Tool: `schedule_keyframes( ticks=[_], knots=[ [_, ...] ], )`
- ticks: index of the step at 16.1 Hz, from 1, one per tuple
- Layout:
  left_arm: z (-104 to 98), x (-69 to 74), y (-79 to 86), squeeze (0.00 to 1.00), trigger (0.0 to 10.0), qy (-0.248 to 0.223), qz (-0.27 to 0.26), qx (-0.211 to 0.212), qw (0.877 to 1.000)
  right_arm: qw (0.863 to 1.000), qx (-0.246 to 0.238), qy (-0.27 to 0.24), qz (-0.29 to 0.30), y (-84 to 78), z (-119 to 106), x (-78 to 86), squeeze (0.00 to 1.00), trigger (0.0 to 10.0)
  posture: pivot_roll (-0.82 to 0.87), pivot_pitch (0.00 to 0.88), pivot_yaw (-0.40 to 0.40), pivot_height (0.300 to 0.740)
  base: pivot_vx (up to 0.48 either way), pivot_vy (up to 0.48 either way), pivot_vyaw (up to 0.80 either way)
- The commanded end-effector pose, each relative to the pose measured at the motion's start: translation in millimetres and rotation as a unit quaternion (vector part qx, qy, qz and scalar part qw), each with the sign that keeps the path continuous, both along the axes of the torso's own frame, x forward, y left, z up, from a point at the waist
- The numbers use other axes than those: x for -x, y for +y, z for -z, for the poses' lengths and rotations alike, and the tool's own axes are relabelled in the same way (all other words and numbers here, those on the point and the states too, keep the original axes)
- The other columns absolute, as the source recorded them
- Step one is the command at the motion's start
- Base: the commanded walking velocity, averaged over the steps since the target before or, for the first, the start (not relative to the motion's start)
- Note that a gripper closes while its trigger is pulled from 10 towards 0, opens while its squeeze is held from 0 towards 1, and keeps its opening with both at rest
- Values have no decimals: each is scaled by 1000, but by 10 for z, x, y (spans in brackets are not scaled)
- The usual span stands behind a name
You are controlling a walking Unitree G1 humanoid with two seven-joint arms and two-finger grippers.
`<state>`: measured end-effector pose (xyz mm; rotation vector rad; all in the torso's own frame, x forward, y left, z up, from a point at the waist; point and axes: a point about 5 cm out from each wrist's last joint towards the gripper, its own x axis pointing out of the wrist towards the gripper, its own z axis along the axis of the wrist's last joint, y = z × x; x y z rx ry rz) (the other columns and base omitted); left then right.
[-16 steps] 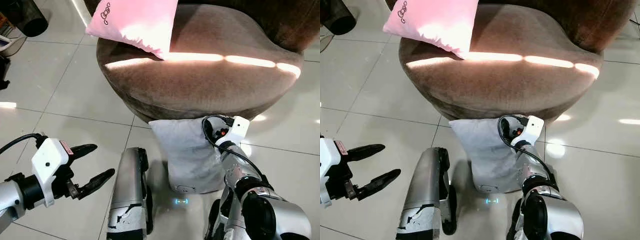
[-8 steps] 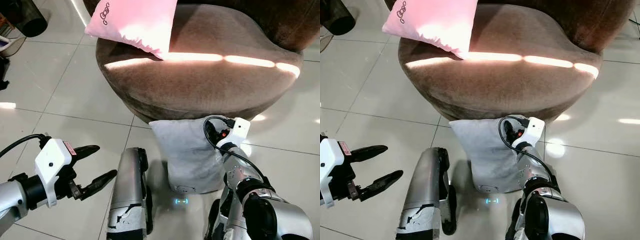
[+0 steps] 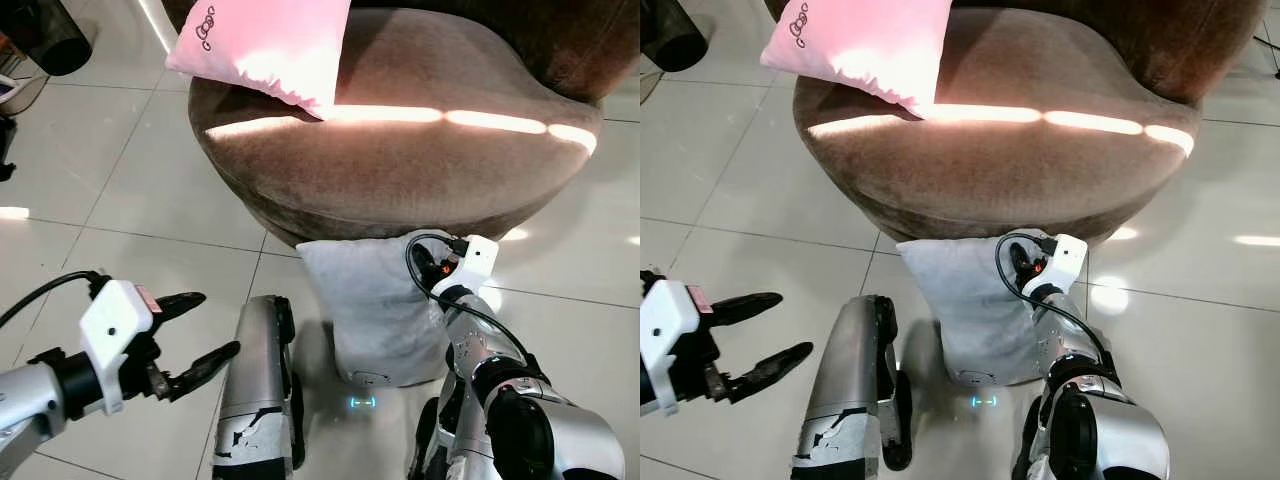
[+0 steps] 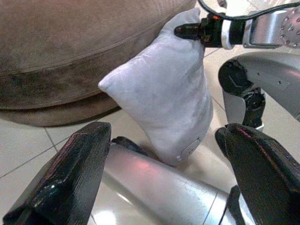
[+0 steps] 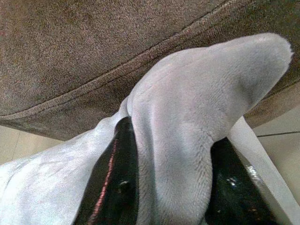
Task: Move the pillow to the sofa from floor
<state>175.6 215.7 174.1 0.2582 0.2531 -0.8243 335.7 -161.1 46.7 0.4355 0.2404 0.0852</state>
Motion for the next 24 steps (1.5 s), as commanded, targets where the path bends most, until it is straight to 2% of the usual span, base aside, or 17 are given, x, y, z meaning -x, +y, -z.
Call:
schedule_keyframes(
  ticks=[1, 4, 5, 8, 9, 10, 13, 15, 16, 17, 18, 19, 20, 21, 24],
  knots=[
    [77, 2, 13, 0, 10000, 9, -8, -3, 1000, 1000, -7, 24, -17, 67, 143, 105, 0, 0, 384, 282, 103, 498, 0, 0, 0],
    [262, -124, -62, 0, 10000, 10, -20, 17, 1000, 999, -26, -7, -42, 138, 157, 163, 0, 0, 281, 227, 68, 498, 0, 0, 0],
    [262, -124, -62, 0, 10000, 10, -20, 17, 1000, 999, -26, -7, -42, 138, 157, 163, 0, 0, 281, 227, 68, 498, 0, 0, 0],
    [497, -295, -115, 0, 10000, 10, -20, 30, 999, 993, -50, -68, -78, 302, 59, 197, 0, 0, 156, 177, 54, 498, 0, 0, 0],
    [599, -414, -223, 0, 10000, 0, -20, 58, 998, 985, -62, -115, -112, 428, -78, 328, 0, 0, 96, 135, 50, 498, 0, 0, 0],
    [608, -450, -262, 0, 10000, -4, -19, 65, 998, 982, -63, -128, -121, 441, -132, 348, 0, 0, 70, 119, 51, 498, 0, 0, 0],
    [603, -594, -454, 0, 10000, -21, -21, 104, 994, 973, -72, -186, -117, 376, -504, 395, 0, 0, 0, 101, 68, 498, 0, 0, 0],
    [497, -716, -662, 0, 10000, -63, -29, 122, 990, 963, -85, -246, -71, 199, -973, 494, 0, 0, -23, 53, 77, 498, 0, 0, 0],
    [461, -749, -678, 0, 10000, -75, -36, 124, 989, 962, -81, -253, -62, 177, -1049, 520, 0, 0, -26, 51, 80, 498, 0, 0, 0],
    [357, -830, -668, 0, 10000, -102, -74, 138, 982, 962, -63, -265, -34, 121, -1212, 570, 0, 0, -41, 43, 89, 498, 0, 0, 0],
    [326, -868, -657, 0, 10000, -108, -93, 140, 980, 963, -43, -266, -15, 86, -1256, 578, 0, 0, -59, 37, 96, 498, 0, 0, 0],
    [222, -923, -644, 0, 10000, -130, -126, 140, 974, 968, 15, -251, 26, -17, -1279, 590, 0, 10000, -64, 28, 100, 498, 0, 0, 0],
    [28, -964, -653, 0, 10000, -168, -160, 150, 961, 969, 61, -228, 69, -189, -1220, 653, 0, 10000, -56, 22, 98, 498, 0, 0, 0],
    [-11, -980, -664, 0, 10000, -177, -168, 147, 958, 971, 66, -215, 87, -246, -1195, 682, 0, 10000, -54, 20, 97, 498, 0, 0, 0],
    [-159, -1067, -731, 0, 10000, -215, -166, 151, 951, 975, 66, -184, 103, -266, -1090, 718, 0, 10000, -49, 3, 80, 516, 0, 0, 0]
  ],
)
